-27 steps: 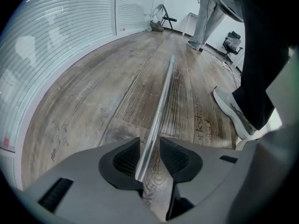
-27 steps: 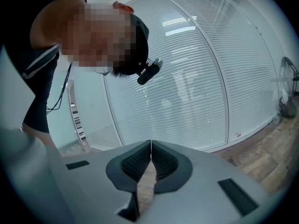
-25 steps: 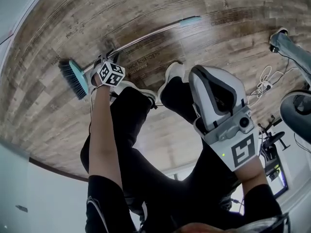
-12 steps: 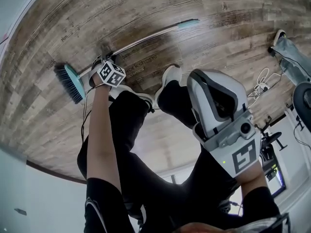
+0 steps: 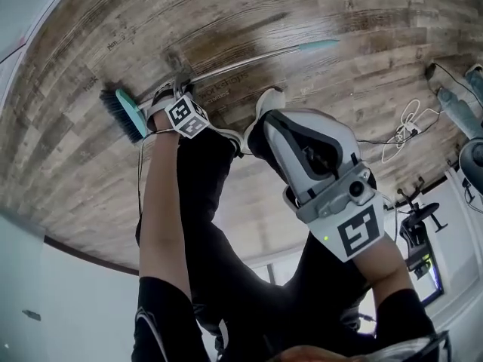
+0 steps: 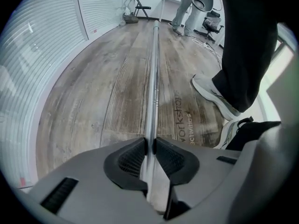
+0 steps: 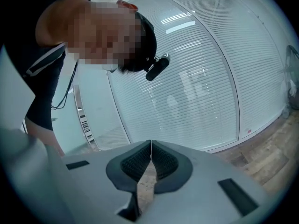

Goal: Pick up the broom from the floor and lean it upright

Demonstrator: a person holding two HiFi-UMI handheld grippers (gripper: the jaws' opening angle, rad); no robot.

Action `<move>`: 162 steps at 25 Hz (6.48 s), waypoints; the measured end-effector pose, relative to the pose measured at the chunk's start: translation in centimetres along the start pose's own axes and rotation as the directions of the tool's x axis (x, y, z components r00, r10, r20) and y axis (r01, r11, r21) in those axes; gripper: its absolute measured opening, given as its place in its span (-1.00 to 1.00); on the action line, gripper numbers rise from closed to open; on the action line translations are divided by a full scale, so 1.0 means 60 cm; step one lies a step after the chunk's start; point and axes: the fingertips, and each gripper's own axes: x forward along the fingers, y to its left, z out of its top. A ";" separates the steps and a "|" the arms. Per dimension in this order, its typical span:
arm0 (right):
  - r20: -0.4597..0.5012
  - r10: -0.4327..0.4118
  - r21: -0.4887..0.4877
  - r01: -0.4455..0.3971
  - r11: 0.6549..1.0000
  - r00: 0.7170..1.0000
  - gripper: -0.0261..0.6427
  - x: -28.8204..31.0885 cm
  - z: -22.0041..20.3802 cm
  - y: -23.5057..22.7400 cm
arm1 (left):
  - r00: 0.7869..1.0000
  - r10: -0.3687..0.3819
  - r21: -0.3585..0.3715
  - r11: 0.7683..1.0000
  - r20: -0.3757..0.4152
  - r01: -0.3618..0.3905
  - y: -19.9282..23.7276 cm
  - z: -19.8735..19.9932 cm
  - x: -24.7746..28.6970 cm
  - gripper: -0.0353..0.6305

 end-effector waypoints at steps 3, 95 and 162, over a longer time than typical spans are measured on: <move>0.001 -0.038 0.050 0.038 0.998 0.999 -0.87 -0.012 0.012 0.014 | 1.000 0.000 0.023 1.000 -0.017 0.000 -0.014 -0.005 -0.043 -0.64; 0.408 -0.128 -0.167 0.212 0.963 0.904 -0.66 -0.450 0.912 0.021 | 0.686 0.279 -0.437 0.897 0.672 0.063 -0.018 0.590 -1.166 -0.53; -0.085 -0.197 0.010 0.199 0.980 0.977 -0.60 0.201 0.450 -0.852 | 0.458 0.220 -0.462 0.716 0.861 0.524 0.340 0.824 -1.016 -0.83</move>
